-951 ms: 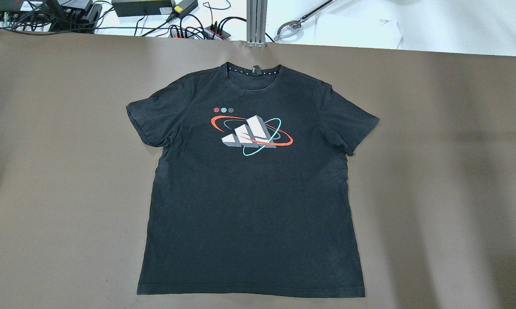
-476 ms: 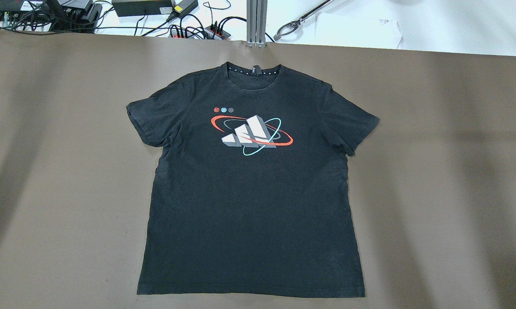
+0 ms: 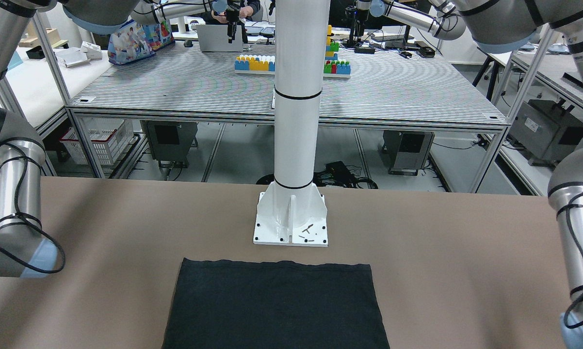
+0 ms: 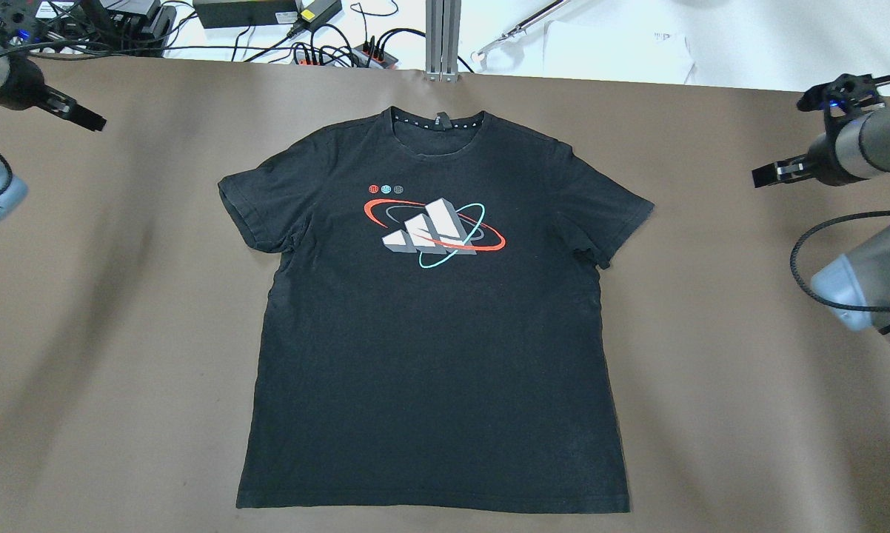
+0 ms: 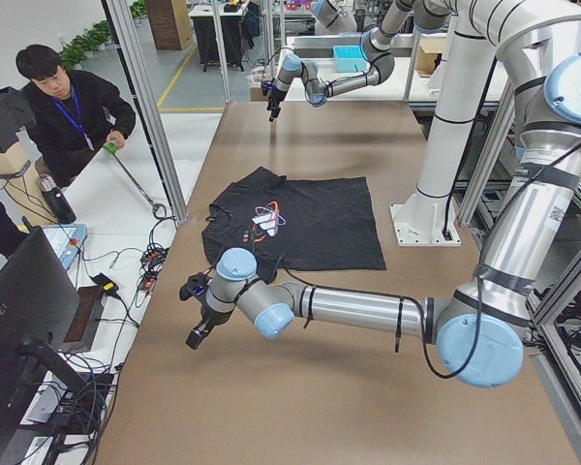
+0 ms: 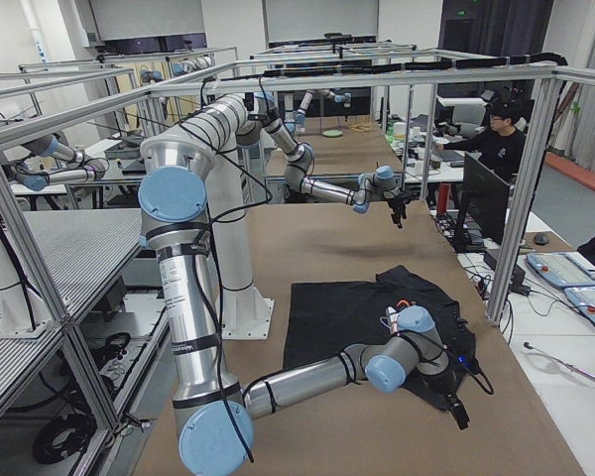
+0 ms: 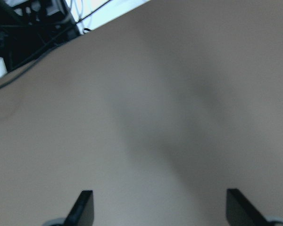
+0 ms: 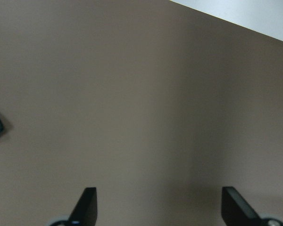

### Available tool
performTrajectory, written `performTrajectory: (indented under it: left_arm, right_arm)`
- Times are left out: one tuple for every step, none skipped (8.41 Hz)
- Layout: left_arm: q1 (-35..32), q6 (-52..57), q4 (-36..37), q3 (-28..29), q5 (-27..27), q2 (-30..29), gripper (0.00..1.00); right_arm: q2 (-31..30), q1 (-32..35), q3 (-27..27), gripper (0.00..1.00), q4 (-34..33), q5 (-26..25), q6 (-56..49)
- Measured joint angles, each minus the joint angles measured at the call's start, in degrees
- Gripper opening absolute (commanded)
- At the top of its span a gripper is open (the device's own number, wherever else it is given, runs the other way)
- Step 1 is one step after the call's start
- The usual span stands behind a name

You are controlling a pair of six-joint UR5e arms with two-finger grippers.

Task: Fold clothes
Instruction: 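Move both grippers in toward the shirt's two sleeves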

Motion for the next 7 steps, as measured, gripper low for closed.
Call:
performTrajectory:
  left_arm:
    - [2.83,-4.12,-0.04,2.66,-0.1,-3.37,1.0]
    - [5.26,-7.29,-0.16,4.32,-0.11,-5.77,1.0]
    - [7.44,-9.82,-0.96,5.84,-0.09,-7.52,1.0]
    - [9.19,-12.1,-3.34,7.89,-0.05,-8.59,1.0]
    - [10.37,-13.57,-5.83,10.32,-0.02,-9.36,1.0]
    - [11.33,-14.32,-7.36,12.22,0.01,-9.92,0.99]
    - [12.25,-14.61,-8.03,13.17,0.13,-10.17,0.82]
  right_arm:
    - [1.7,-2.31,-0.7,0.93,0.05,-0.09,3.47]
    - [2.99,-3.84,-1.55,0.93,0.19,-0.15,5.48]
    - [3.77,-5.26,-2.26,0.93,0.86,-0.25,6.59]
    - [4.11,-6.21,-2.75,0.93,1.58,-0.31,7.32]
    - [4.27,-6.76,-3.1,0.93,2.0,-0.34,7.69]
    - [4.29,-7.06,-3.32,0.93,2.22,-0.36,7.86]
    - [4.3,-7.34,-3.43,0.93,2.36,-0.37,7.88]
